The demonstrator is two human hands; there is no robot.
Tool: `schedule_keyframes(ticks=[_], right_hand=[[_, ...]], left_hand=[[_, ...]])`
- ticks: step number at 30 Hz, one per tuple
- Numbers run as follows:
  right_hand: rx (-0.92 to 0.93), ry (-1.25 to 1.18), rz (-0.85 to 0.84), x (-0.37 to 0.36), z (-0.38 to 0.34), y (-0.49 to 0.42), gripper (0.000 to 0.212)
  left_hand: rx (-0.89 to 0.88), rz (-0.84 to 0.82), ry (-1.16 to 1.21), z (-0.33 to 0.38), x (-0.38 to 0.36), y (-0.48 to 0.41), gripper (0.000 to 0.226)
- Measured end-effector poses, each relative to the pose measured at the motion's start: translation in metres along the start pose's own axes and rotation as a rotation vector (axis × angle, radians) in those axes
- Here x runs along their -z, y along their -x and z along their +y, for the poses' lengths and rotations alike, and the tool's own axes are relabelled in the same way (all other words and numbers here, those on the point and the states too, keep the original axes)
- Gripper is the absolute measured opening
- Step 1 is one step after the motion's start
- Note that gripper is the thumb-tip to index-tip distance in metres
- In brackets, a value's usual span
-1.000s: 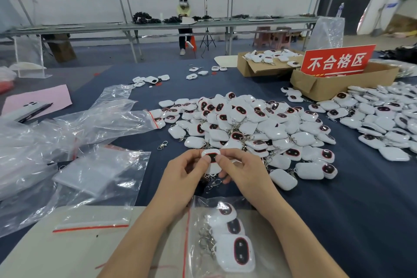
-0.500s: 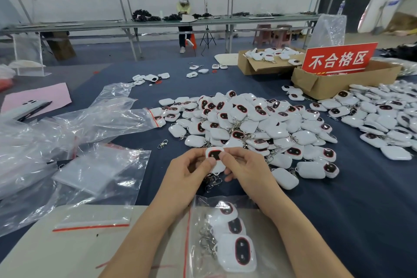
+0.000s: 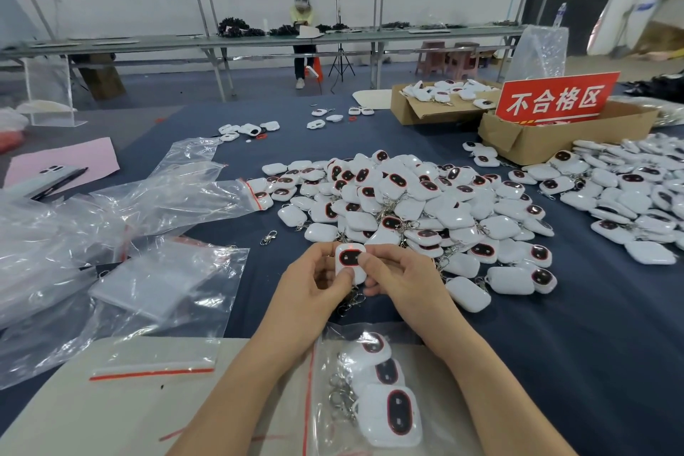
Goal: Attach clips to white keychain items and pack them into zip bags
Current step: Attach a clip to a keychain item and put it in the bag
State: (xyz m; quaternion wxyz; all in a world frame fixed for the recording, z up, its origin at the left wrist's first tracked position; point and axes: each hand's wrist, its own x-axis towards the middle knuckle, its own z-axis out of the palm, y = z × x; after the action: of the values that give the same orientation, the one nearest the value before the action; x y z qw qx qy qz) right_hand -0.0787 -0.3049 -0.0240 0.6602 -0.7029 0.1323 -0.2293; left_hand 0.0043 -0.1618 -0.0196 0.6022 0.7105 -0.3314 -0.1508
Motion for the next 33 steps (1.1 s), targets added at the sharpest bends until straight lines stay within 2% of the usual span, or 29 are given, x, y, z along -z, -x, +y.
schedule_keyframes(ticks=[8, 12, 18, 21, 24, 28, 33], right_hand=[[0.006, -0.046, 0.020, 0.0000, -0.0001, -0.0008, 0.008], [0.016, -0.105, 0.011, 0.0009, 0.0002, 0.0000, 0.009], [0.037, -0.098, 0.007, -0.0002, -0.0014, 0.0008, 0.018], [0.067, -0.020, 0.001, -0.0017, 0.0000, 0.0008, 0.022], [0.078, 0.006, 0.021, -0.0015, 0.0016, 0.0007, 0.024], [0.087, -0.014, 0.015, -0.0006, 0.0022, 0.0008, 0.034], [0.041, -0.086, -0.005, 0.0020, 0.0003, 0.0019, 0.033]], left_hand=[[-0.016, 0.056, -0.005, 0.0030, -0.0035, 0.0008, 0.025], [-0.025, 0.120, -0.043, 0.0024, -0.0050, 0.0005, 0.020], [-0.107, -0.063, -0.027, 0.0073, -0.0014, 0.0073, 0.033], [-0.162, -0.017, -0.109, 0.0058, -0.0034, 0.0065, 0.034], [-0.099, 0.088, -0.082, 0.0011, -0.0040, 0.0026, 0.037], [-0.085, 0.064, -0.061, -0.0009, -0.0033, 0.0016, 0.036], [-0.068, 0.022, -0.085, -0.0007, -0.0041, 0.0020, 0.043]])
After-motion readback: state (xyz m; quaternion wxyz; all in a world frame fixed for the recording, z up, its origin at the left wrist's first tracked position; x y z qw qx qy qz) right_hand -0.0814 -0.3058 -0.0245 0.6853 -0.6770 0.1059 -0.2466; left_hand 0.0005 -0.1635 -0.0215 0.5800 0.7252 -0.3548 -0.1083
